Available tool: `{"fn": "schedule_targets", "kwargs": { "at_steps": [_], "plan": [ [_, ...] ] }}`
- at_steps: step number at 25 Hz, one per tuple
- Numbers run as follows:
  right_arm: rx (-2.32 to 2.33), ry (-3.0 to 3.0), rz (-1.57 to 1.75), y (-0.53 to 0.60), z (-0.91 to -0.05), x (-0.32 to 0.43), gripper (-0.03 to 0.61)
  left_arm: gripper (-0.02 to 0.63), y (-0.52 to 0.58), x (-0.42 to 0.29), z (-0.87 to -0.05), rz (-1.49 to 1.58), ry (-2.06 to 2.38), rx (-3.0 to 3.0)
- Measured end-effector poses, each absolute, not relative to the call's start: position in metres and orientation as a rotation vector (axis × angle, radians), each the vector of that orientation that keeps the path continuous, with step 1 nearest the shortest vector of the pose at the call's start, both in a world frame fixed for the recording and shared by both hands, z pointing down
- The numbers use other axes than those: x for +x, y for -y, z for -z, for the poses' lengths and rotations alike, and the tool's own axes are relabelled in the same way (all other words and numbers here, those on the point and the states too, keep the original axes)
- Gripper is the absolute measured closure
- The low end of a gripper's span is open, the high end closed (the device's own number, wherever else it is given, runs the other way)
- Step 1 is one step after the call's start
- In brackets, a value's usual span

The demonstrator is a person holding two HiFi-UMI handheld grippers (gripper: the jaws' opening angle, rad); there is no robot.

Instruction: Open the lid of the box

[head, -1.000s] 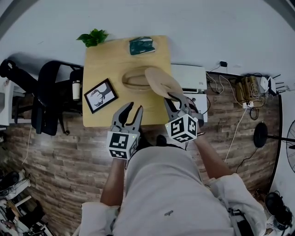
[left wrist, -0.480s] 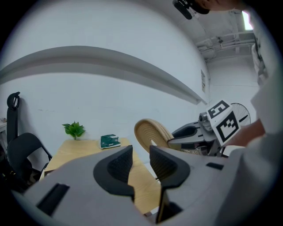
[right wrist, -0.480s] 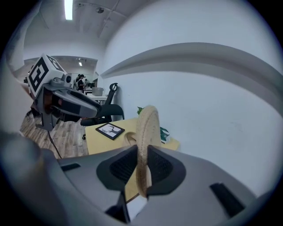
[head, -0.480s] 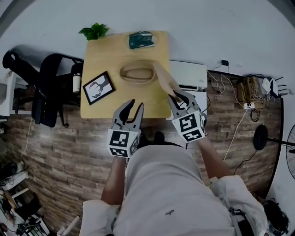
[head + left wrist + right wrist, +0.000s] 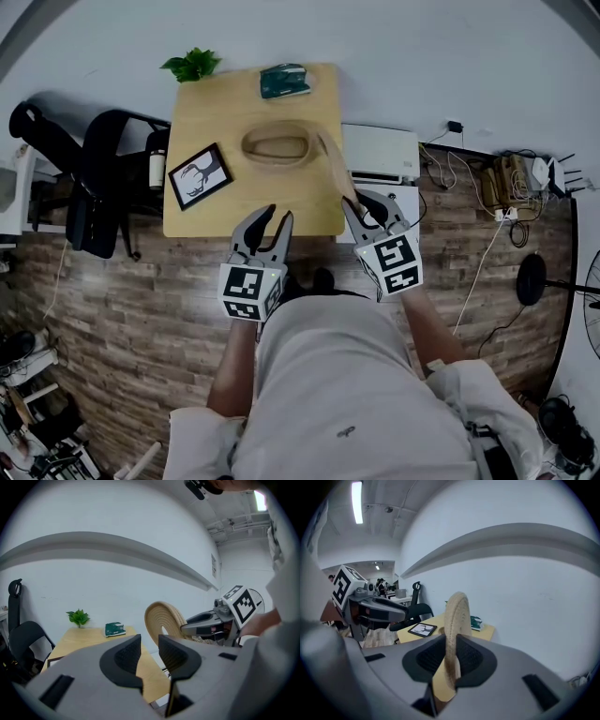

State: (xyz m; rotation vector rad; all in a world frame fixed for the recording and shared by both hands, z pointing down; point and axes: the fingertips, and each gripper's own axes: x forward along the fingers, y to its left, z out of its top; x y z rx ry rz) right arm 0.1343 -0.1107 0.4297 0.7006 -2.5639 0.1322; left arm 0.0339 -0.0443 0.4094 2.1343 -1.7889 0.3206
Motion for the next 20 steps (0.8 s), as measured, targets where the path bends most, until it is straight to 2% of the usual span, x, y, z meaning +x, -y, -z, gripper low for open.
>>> {"fn": "schedule_targets", "kwargs": {
  "at_steps": [8,20],
  "plan": [
    [0.678,2.608,-0.244,0.095,-0.425,0.144,0.512,0.511,0.031,0.044,-0.407,-0.308,1.784,2.141],
    [0.672,2.644,-0.356,0.066,-0.422,0.155,0.512,0.584,0.008,0.049,-0.403,-0.29,1.822,2.129]
  ]
}}
